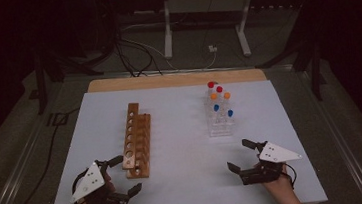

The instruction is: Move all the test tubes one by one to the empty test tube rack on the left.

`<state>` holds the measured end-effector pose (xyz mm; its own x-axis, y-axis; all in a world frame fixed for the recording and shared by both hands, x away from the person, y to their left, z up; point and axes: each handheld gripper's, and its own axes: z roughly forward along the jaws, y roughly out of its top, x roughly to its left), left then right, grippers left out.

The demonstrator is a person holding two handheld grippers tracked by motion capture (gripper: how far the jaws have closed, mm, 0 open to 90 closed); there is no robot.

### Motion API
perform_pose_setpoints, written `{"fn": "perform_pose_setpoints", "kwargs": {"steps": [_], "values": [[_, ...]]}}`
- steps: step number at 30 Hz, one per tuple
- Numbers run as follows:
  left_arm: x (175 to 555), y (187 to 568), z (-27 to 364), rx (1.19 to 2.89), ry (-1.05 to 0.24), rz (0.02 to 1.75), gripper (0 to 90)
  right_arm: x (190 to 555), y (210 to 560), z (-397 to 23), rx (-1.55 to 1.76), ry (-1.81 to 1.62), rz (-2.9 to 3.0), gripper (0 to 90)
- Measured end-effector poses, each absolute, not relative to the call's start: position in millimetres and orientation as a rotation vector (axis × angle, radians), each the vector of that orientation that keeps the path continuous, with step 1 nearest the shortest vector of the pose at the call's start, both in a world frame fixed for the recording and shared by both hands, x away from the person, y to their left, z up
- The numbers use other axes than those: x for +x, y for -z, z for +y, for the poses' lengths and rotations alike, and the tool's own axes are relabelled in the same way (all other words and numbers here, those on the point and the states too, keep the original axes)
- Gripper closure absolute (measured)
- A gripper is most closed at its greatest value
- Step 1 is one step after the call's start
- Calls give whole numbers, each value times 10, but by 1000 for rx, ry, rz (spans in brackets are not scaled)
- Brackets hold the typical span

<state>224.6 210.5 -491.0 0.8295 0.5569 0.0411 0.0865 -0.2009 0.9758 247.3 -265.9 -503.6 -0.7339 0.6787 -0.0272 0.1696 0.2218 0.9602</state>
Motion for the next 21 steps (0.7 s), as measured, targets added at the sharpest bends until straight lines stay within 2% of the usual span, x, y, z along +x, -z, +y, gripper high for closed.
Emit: {"fn": "perform_pose_setpoints", "kwargs": {"steps": [6,21], "values": [[2247,4902,2109,1736,-451,498,5,2479,4997,-2635,854,-1522,2121,0],[2240,4900,2100,1754,-440,490,5,2450,4910,-2571,865,-1458,2176,0]]}}
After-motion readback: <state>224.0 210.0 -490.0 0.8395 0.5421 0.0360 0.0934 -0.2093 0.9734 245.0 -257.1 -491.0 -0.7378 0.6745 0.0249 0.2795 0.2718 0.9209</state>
